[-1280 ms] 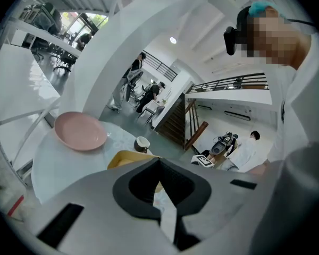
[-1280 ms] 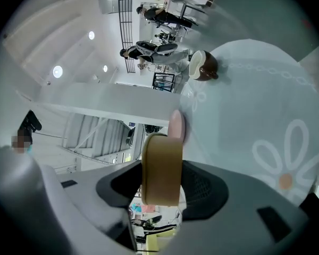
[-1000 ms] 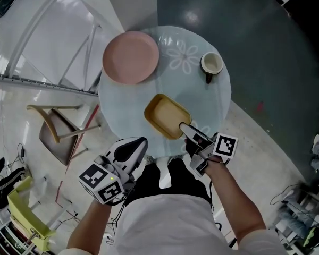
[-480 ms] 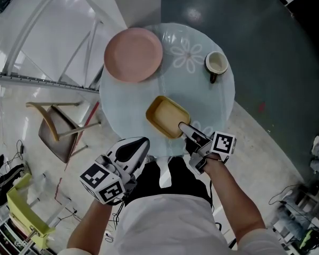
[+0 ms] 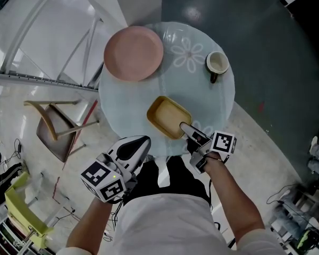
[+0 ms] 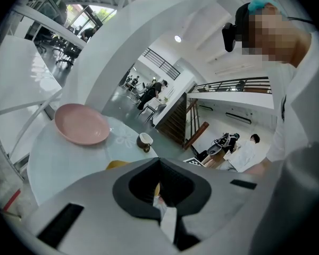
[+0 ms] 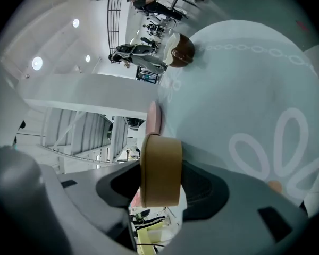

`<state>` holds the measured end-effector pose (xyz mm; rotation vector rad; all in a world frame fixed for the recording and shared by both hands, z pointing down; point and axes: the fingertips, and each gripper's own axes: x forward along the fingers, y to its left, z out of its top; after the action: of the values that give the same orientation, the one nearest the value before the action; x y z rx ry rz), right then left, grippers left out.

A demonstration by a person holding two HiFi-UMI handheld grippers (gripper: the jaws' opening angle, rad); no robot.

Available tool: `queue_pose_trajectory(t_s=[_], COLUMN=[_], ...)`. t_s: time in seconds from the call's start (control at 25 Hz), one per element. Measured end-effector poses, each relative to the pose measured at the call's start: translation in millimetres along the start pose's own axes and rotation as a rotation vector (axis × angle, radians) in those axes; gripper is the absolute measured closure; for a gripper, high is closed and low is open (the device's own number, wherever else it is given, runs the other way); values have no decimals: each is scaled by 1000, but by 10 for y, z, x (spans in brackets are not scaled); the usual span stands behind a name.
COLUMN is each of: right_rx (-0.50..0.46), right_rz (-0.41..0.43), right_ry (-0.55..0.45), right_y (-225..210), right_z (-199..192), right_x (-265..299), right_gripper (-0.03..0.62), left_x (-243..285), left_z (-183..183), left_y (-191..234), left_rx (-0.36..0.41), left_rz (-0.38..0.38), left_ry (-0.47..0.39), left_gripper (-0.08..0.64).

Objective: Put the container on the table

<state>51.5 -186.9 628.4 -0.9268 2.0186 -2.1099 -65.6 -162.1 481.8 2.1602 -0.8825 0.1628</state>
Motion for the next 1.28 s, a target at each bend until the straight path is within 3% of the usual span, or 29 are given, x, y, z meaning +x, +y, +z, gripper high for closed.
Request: queue_pose_trajectory(t_s=[0.08,0.32,0.88,1.28], right_rx=[15,15,-84,-78], right_rz=[-62,-133,-406,-445], right_ry=[0,-9,43,10], right_y=[-113,-215,-438,-399], right_z=[-10,20,-6,-4], right_x=[-36,-89,-204,-360], right_gripper=[354,354,301,298], left_x=[-3,-23,-65,-159], left_z=[12,36,68,169], left_y=[-1,11,48,-17], left_rx=[0,-4,-8,15], left_rz=[-2,-2,-9,-25], left_ry=[-1,-9,-27,-44], left_gripper=[538,539,538,538])
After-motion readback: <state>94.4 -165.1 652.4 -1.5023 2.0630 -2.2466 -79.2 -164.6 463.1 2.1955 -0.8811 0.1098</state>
